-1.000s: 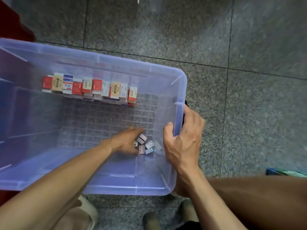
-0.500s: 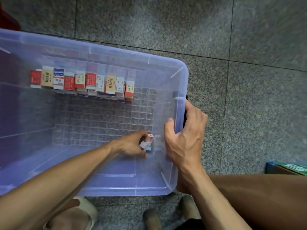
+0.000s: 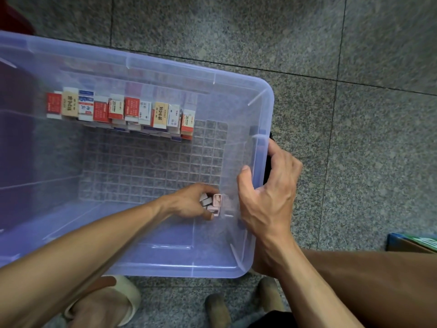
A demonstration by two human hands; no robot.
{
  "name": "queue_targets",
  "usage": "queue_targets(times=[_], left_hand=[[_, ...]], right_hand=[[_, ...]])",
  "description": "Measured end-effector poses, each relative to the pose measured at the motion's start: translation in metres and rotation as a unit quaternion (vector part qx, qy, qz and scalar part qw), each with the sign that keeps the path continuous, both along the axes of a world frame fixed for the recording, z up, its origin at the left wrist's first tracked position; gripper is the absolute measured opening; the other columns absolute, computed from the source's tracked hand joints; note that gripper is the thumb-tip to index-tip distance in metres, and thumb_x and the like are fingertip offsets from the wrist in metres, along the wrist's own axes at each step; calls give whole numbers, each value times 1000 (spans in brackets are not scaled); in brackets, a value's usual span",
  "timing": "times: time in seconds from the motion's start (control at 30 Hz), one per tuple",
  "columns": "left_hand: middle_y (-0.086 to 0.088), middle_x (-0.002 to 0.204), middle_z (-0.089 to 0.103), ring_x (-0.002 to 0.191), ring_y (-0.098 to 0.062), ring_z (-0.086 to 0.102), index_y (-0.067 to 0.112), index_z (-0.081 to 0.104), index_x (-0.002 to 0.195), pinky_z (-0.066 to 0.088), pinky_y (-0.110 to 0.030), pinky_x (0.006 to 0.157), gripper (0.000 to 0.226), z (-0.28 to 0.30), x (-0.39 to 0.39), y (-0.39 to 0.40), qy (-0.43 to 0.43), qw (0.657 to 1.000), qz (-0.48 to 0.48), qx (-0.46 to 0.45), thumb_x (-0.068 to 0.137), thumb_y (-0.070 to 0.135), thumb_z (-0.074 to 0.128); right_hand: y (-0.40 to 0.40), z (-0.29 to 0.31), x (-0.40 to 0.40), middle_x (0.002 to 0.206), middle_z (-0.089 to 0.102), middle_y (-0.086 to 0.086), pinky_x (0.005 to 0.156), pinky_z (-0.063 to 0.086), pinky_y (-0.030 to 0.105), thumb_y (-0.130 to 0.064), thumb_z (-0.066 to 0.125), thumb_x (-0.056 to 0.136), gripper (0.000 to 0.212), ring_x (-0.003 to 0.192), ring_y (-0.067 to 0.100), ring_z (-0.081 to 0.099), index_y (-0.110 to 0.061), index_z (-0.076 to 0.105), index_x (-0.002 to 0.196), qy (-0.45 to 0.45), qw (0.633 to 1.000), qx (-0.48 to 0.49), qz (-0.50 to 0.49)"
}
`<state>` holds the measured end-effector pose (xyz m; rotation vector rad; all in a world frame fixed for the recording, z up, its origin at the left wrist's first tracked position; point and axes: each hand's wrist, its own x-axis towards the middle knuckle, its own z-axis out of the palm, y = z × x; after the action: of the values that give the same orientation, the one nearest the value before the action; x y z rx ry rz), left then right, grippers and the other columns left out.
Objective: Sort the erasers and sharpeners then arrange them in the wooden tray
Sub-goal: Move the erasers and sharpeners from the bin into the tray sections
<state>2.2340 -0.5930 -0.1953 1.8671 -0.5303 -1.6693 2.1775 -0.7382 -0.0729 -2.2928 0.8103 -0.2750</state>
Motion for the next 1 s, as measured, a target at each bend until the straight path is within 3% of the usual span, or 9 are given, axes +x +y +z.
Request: queue_targets(times=[0.07, 0.2, 0.33, 0.4, 0.57, 0.73, 1.0], left_hand=[[12, 101, 70, 87, -2, 63, 24, 64, 119, 46, -9, 75, 47, -1, -1, 1, 14, 1000, -4, 5, 75, 12, 77], [6, 103, 70, 97, -13, 65, 24, 65, 112, 52, -33, 91, 39, -7, -11, -5, 3, 1000, 23, 14, 75, 19, 76], [6, 106, 64, 100, -11, 61, 25, 60, 108, 47, -24, 86, 33, -8, -13, -6, -4, 998, 66, 24, 80, 28, 77], [4, 105, 64, 100, -14, 62, 24, 58, 106, 50, -29, 88, 35, -8, -13, -7, 17, 997, 81, 14, 78, 30, 78], [-7, 100, 68, 89, -20, 63, 13, 59, 109, 51, -41, 87, 39, -9, -9, -9, 77, 992, 102, 12, 74, 12, 77], [-11, 87, 64, 82, -20, 58, -2, 61, 104, 45, -36, 76, 51, -4, -4, -10, 154, 975, 161, 10, 56, 11, 71], [-13, 86, 64, 81, -25, 59, 1, 68, 94, 46, -34, 75, 29, 8, 0, -8, 210, 959, 190, -8, 67, 11, 71]], right_hand=[[0, 0, 0, 105, 48, -8, 90, 33, 25, -27, 55, 83, 49, 102, 13, 37, -12, 56, 130, -1, 1000, 6, -1], [1, 0, 0, 106, 48, -9, 91, 34, 26, -26, 55, 83, 49, 102, 11, 36, -12, 56, 130, -4, 1000, 4, -8], [1, 0, 1, 106, 48, -8, 90, 34, 24, -27, 54, 84, 50, 103, 14, 38, -13, 56, 131, -1, 1000, 10, -6], [1, 0, 0, 105, 49, -7, 89, 33, 22, -28, 54, 84, 50, 104, 15, 39, -12, 55, 131, 3, 1000, 13, -6], [1, 1, 0, 103, 48, -8, 88, 33, 22, -25, 57, 83, 49, 103, 13, 37, -12, 56, 131, 0, 1000, 14, -6], [0, 1, 0, 102, 48, -8, 89, 34, 23, -26, 56, 82, 49, 102, 13, 37, -12, 57, 129, -5, 1000, 14, -5], [0, 0, 0, 105, 48, -9, 89, 37, 29, -26, 55, 83, 48, 102, 11, 35, -13, 56, 129, -9, 1000, 20, -4]])
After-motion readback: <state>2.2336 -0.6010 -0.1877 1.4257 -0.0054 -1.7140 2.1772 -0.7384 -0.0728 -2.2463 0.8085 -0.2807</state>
